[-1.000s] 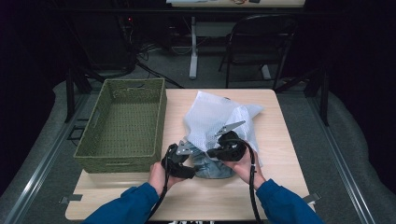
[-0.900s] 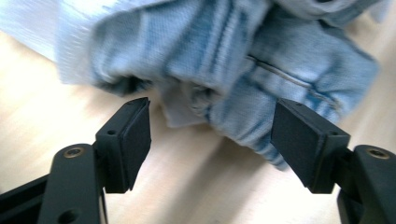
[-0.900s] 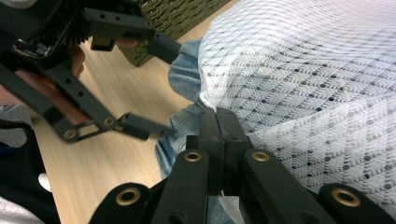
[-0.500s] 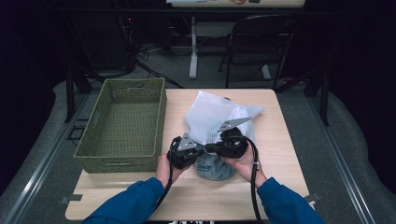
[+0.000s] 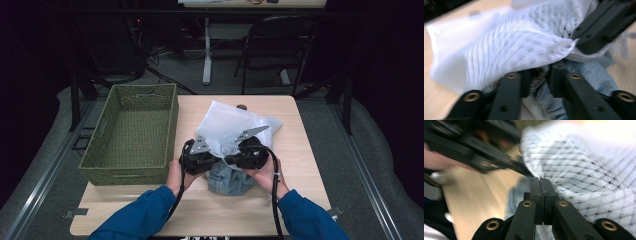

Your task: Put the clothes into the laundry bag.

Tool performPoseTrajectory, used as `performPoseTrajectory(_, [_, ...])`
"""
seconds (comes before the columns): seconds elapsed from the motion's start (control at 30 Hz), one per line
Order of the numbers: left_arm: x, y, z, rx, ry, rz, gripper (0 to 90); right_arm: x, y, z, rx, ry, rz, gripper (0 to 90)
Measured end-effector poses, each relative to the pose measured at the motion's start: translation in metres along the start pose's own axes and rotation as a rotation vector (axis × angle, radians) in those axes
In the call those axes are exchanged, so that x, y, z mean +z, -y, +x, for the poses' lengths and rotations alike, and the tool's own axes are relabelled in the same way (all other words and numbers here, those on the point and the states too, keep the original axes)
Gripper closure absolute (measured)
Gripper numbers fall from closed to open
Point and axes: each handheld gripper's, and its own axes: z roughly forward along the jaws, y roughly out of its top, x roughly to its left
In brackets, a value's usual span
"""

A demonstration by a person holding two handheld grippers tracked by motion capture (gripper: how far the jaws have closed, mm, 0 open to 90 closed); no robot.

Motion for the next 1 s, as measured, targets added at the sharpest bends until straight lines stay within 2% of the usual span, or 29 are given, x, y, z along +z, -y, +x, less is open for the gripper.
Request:
performPoseTrajectory(0.03, [0.001,0.002,0.0,0.001,0.004,0.012,67.9,0.006,0.002,-0.003,0.009,0.009,0.021,90.0])
performPoseTrajectory(0.1, [0.002,0.003,0.0,0.006,0.018,0.067,54.6,0.009,0.003,-0.003,0.009,0.019,0.037,90.0])
performPoseTrajectory(0.13, [0.001,0.004,-0.001,0.005,0.002,0.09,48.5,0.01,0.002,-0.002,0.002,0.025,0.04,90.0])
performPoseTrajectory(0.17, [-0.001,0.006,0.0,0.002,0.016,0.109,42.5,0.01,0.002,-0.002,-0.008,0.03,0.038,90.0])
performPoseTrajectory(0.27, [-0.009,0.014,0.003,-0.029,0.014,0.146,33.0,0.009,0.003,-0.002,-0.001,0.029,0.036,90.0])
performPoseTrajectory(0.33, [-0.016,0.022,0.003,-0.046,0.016,0.163,31.1,0.008,0.003,-0.002,-0.003,0.027,0.036,90.0])
performPoseTrajectory(0.4, [-0.021,0.03,0.002,-0.044,0.018,0.179,29.5,0.008,0.003,-0.002,-0.002,0.028,0.034,90.0])
performPoseTrajectory(0.47, [-0.023,0.034,-0.002,-0.053,0.05,0.188,29.5,0.009,0.002,-0.002,-0.001,0.031,0.03,90.0])
performPoseTrajectory(0.53, [-0.02,0.037,-0.009,-0.036,0.076,0.213,30.9,0.009,0.002,-0.001,-0.001,0.033,0.027,90.0])
performPoseTrajectory(0.63, [-0.007,0.042,-0.018,-0.015,0.11,0.259,30.8,0.009,0.001,0.001,-0.002,0.035,0.024,90.0])
performPoseTrajectory(0.67, [-0.001,0.044,-0.021,-0.006,0.109,0.276,31.2,0.009,0.001,0.001,-0.002,0.034,0.024,90.0])
performPoseTrajectory(0.7, [0.004,0.046,-0.023,-0.001,0.097,0.269,32.4,0.009,0.001,0.001,0.0,0.033,0.023,90.0])
performPoseTrajectory(0.73, [0.008,0.047,-0.025,-0.012,0.1,0.258,40.7,0.008,0.001,0.001,0.005,0.026,0.021,90.0])
performPoseTrajectory(0.77, [0.011,0.048,-0.024,-0.015,0.106,0.241,40.7,0.008,0.001,0.001,0.005,0.026,0.021,90.0])
performPoseTrajectory(0.8, [0.013,0.047,-0.025,-0.023,0.107,0.22,51.7,0.008,0.001,0.001,0.012,0.013,0.015,90.0])
performPoseTrajectory(0.83, [0.016,0.046,-0.026,-0.023,0.115,0.194,51.7,0.008,0.001,0.001,0.012,0.013,0.015,90.0])
performPoseTrajectory(0.87, [0.018,0.045,-0.027,-0.022,0.122,0.176,68.1,0.008,0.0,0.002,0.01,0.01,0.01,90.0])
performPoseTrajectory(0.9, [0.02,0.045,-0.027,-0.024,0.123,0.164,68.1,0.008,0.0,0.002,0.01,0.01,0.01,90.0])
performPoseTrajectory(0.93, [0.022,0.045,-0.028,-0.035,0.126,0.154,76.3,0.008,0.0,0.003,0.011,0.009,0.008,90.0])
performPoseTrajectory(1.0, [0.024,0.046,-0.028,-0.036,0.13,0.147,82.4,0.006,0.001,0.002,0.01,-0.004,-0.001,90.0])
